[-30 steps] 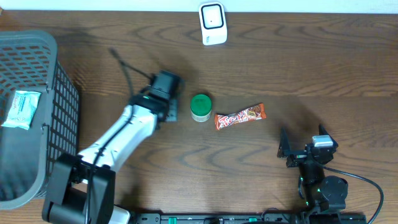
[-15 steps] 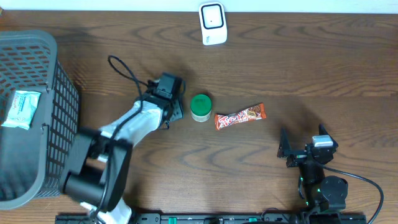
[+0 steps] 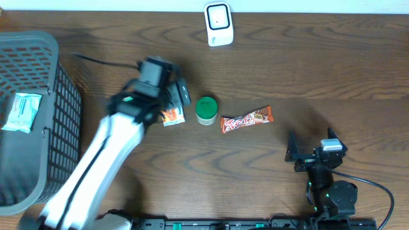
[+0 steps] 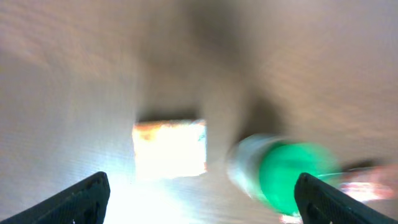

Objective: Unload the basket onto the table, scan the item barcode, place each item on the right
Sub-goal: 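Place orange box left of the jar with left gripper, then reach left gripper into basket and grasp the mint-green wipes pack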

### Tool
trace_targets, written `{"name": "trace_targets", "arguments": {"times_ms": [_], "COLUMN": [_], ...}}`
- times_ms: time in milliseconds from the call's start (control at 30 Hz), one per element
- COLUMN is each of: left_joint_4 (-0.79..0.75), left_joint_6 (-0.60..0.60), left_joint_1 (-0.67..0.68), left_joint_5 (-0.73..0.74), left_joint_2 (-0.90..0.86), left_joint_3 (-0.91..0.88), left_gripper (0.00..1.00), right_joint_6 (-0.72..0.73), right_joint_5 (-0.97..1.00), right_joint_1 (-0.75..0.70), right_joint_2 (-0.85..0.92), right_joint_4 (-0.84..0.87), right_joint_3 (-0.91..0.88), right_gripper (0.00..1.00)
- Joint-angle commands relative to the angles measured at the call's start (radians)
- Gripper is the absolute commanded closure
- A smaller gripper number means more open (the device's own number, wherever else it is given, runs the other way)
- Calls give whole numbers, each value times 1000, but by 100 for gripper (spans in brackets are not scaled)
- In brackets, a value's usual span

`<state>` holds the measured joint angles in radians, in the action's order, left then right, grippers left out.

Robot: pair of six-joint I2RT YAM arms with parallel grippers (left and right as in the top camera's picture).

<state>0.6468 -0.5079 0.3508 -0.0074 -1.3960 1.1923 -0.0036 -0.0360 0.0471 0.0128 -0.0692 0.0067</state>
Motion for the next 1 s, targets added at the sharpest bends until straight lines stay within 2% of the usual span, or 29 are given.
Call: {"name": "trace_targets", "arguments": {"times_ms": [0,33,167,333,400,467,533,667,800,967], "left_joint_4": [79,104,211,311,314,309,309,309,297,190], "left_joint_6": [90,104,111,52,30,19,-43,-87,-95,-93], "left_joint_1": [-42,-69,-257,-615,-750,-877,-1012,-1120,-1175,-1186], "left_joint_5": [-121,-158,-241,-230,-172,-56,89,211,189,179], "left_joint_2": [174,210,283,274,263,242,188,78,-70,-275], "left_joint_3": [130,163,272,338,339,339,335,317,303,303], "left_gripper": [4,0,2,2,2,2,2,2,2,2], "right_joint_6": [14,14,14,14,14,14,14,14,14,14], "right_joint_5": [2,2,2,2,2,2,2,2,2,2], "right_joint_1": [15,15,15,15,15,15,15,15,15,15], "right_joint_2": [-4,-4,-4,-4,-4,-4,-4,-4,-4,-4], "right_joint_4": [-3,-3,-3,-3,-3,-3,-3,-3,-3,-3], "right_joint_3": [-1,-1,-1,-1,-1,-1,-1,-1,-1,-1], "right_gripper": [1,1,1,1,1,1,1,1,1,1]}}
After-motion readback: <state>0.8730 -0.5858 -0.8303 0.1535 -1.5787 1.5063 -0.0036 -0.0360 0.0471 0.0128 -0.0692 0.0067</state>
